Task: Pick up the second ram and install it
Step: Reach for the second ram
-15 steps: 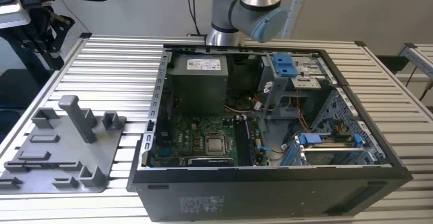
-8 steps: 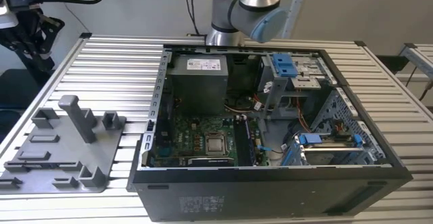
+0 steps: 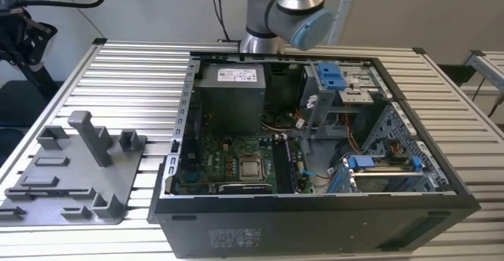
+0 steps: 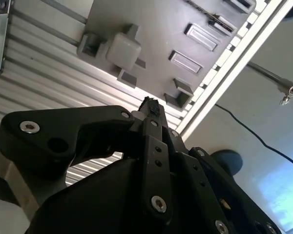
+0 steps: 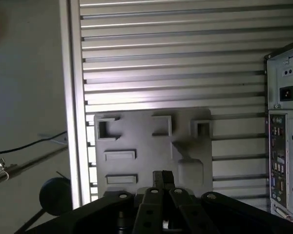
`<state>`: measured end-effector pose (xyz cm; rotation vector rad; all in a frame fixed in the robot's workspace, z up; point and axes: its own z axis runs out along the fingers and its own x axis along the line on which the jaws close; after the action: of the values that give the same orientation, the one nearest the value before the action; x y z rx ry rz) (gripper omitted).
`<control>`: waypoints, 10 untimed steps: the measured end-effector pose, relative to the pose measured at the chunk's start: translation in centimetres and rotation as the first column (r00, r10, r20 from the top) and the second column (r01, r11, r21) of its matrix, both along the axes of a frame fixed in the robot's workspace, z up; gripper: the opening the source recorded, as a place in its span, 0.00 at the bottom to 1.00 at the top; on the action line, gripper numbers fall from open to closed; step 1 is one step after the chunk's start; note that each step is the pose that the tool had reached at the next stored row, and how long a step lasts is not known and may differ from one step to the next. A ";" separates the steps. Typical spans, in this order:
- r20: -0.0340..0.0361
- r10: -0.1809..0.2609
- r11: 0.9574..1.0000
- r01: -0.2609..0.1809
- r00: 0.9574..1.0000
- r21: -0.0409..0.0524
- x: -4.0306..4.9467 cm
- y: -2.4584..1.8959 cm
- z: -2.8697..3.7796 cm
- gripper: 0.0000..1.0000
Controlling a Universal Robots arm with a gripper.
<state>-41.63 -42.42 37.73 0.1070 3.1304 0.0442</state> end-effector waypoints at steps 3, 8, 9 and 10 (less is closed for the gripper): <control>0.000 0.000 1.000 0.000 1.000 0.000 -0.50 -0.03 -0.15 0.11; 0.000 0.001 1.000 -0.001 1.000 0.000 -1.34 -0.04 -0.34 0.11; -0.001 0.001 1.000 -0.001 1.000 0.000 -1.35 -0.04 -0.34 0.11; -0.001 0.001 1.000 -0.001 1.000 0.000 -1.35 -0.04 -0.33 0.11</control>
<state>-42.98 -42.46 37.39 0.1060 3.1313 0.0441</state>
